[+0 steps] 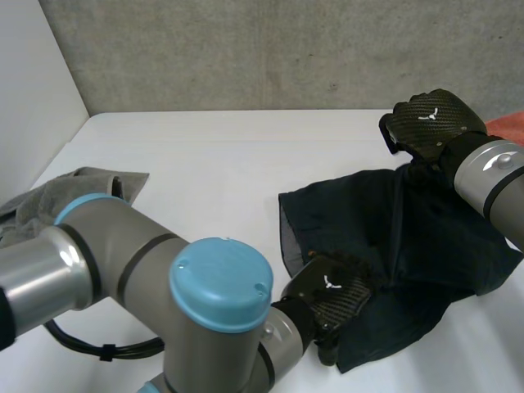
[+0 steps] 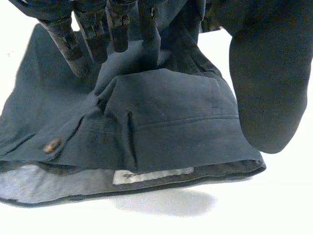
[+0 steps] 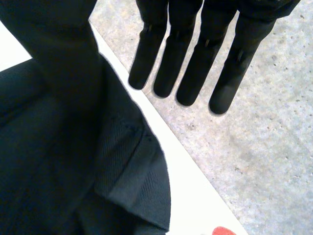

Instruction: Fold the laundry.

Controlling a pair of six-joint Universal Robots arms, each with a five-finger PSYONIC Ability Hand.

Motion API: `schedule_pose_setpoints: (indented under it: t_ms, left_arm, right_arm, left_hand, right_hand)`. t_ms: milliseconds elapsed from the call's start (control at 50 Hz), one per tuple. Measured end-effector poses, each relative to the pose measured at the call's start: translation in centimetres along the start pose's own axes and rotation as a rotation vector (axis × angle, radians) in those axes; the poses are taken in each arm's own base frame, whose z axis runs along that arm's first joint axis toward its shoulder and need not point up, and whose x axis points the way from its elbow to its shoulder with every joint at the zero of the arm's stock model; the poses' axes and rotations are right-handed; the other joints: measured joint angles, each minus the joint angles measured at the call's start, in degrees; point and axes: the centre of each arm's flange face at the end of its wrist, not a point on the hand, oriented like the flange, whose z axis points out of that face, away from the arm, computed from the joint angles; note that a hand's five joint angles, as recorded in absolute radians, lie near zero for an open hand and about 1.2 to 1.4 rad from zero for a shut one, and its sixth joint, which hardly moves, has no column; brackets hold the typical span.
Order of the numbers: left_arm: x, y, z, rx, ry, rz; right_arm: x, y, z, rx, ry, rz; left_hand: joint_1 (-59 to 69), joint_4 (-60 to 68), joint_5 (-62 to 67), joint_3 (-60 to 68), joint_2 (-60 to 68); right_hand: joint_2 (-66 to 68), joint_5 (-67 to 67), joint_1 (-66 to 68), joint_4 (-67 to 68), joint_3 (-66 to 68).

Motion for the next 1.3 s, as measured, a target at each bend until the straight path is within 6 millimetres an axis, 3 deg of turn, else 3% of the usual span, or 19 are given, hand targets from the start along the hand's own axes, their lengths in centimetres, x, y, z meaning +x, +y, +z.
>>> schedule_pose_setpoints:
  t_ms: [80,200,400,420,440,460,540,620,740,840,900,940,960,980,1040,1120,1200,1260,1300]
  left_arm:
    - [0.5,0.2,0.8,-0.013,0.017,0.006]
    - [1.1,0.7,2.1,-0.027,0.029,0.023]
    - [1.5,1.1,3.6,-0.028,0.020,0.075]
    - [1.5,1.2,3.9,-0.028,0.019,0.085]
    - [1.5,1.3,4.0,-0.029,0.017,0.093]
    - [1.5,1.4,4.3,-0.029,0.012,0.105]
    - [1.0,1.5,4.8,-0.028,-0.035,0.150]
    - [-1.7,0.6,5.0,-0.020,-0.207,0.202]
    - [-8.9,-2.8,3.2,0.035,-0.531,0.183]
    - [-16.0,-7.9,0.1,0.210,-0.761,0.137]
    - [-20.2,-12.9,-2.7,0.422,-0.885,0.138]
    - [-21.1,-15.0,-3.8,0.518,-0.905,0.153]
    - [-21.1,-15.0,-3.8,0.518,-0.905,0.153]
    - [-21.4,-17.5,-4.6,0.628,-0.893,0.183]
    - [-20.4,-20.0,-4.7,0.740,-0.819,0.225]
    - [-18.8,-20.8,-3.7,0.790,-0.721,0.244]
    - [-15.2,-18.6,0.6,0.757,-0.494,0.199]
    - [-12.2,-14.8,3.7,0.643,-0.337,0.129]
    - [-10.2,-12.2,5.0,0.558,-0.242,0.093]
  right_arm:
    - [0.2,0.4,-0.1,-0.018,0.011,0.014]
    - [0.7,1.4,0.0,-0.055,0.030,0.024]
    - [1.5,2.9,0.0,-0.093,0.049,0.036]
    - [1.7,3.0,0.0,-0.093,0.053,0.038]
    - [1.8,3.1,0.0,-0.093,0.055,0.038]
    - [2.1,3.3,0.0,-0.092,0.060,0.040]
    - [2.8,3.5,-0.1,-0.084,0.073,0.041]
    - [3.4,3.5,-0.1,-0.071,0.092,0.039]
    - [4.0,2.9,-0.1,-0.042,0.114,0.031]
    - [4.2,2.4,-0.1,-0.022,0.119,0.028]
    - [4.0,2.0,-0.1,-0.012,0.113,0.030]
    - [3.8,1.9,-0.1,-0.008,0.109,0.032]
    - [3.8,1.9,-0.1,-0.008,0.109,0.032]
    - [3.6,1.7,-0.2,-0.003,0.103,0.036]
    - [3.3,1.5,-0.2,0.003,0.100,0.047]
    - [3.4,1.5,-0.2,0.004,0.106,0.062]
    - [4.2,2.0,-0.3,-0.007,0.137,0.103]
    - [5.0,2.9,-0.3,-0.026,0.159,0.121]
    - [5.4,3.4,-0.3,-0.037,0.169,0.124]
  left_hand:
    - [2.8,0.1,0.2,0.1,0.1]
    - [5.0,2.1,1.4,1.8,2.3]
    - [8.8,6.5,5.3,5.7,6.2]
    - [16.2,14.1,12.9,13.6,14.1]
    - [16.2,14.1,12.9,13.6,14.1]
    - [32.9,30.6,28.9,31.2,31.6]
    - [55.5,55.0,52.5,53.0,54.9]
    - [55.6,56.9,52.9,54.0,56.3]
    - [55.6,57.1,52.9,54.0,56.3]
    - [55.6,57.2,52.9,54.0,56.3]
    - [55.6,57.2,52.9,54.0,56.3]
    - [55.6,57.2,52.9,54.0,56.3]
    - [55.6,57.2,52.9,54.0,56.3]
    - [55.6,57.4,52.9,54.0,56.3]
    - [55.6,57.9,52.9,54.0,56.4]
    - [55.6,58.0,52.9,54.0,56.5]
    - [55.6,58.0,52.9,54.0,56.6]
    - [55.6,58.0,52.9,54.8,56.9]
    - [50.5,50.5,48.8,49.5,50.1]
  right_hand:
    - [-16.9,-19.1,-16.9,-17.7,-17.5]
    - [-29.9,-33.8,-30.3,-32.0,-31.5]
    - [-34.9,-37.2,-34.3,-35.7,-35.9]
    - [-35.2,-37.2,-34.5,-36.4,-36.3]
    - [-35.2,-37.2,-34.5,-36.6,-36.4]
    - [-35.2,-37.2,-34.5,-36.7,-36.5]
    - [-35.2,-37.3,-34.5,-36.7,-36.5]
    - [-35.2,-37.3,-34.5,-36.7,-36.5]
    - [-35.2,-37.3,-34.5,-36.7,-36.5]
    - [-35.2,-37.3,-34.5,-36.7,-36.5]
    - [-35.2,-37.3,-34.5,-36.7,-36.5]
    - [-35.2,-37.3,-34.5,-36.7,-36.5]
    - [-35.2,-37.3,-34.5,-36.7,-36.5]
    - [-35.2,-37.3,-34.5,-36.7,-36.5]
    - [-35.2,-37.3,-34.5,-36.7,-36.5]
    - [-35.2,-37.3,-34.5,-36.7,-36.5]
    - [-35.2,-37.3,-34.5,-36.7,-36.5]
    - [-35.2,-37.3,-34.5,-36.7,-36.5]
    - [-35.2,-37.3,-34.5,-36.7,-36.5]
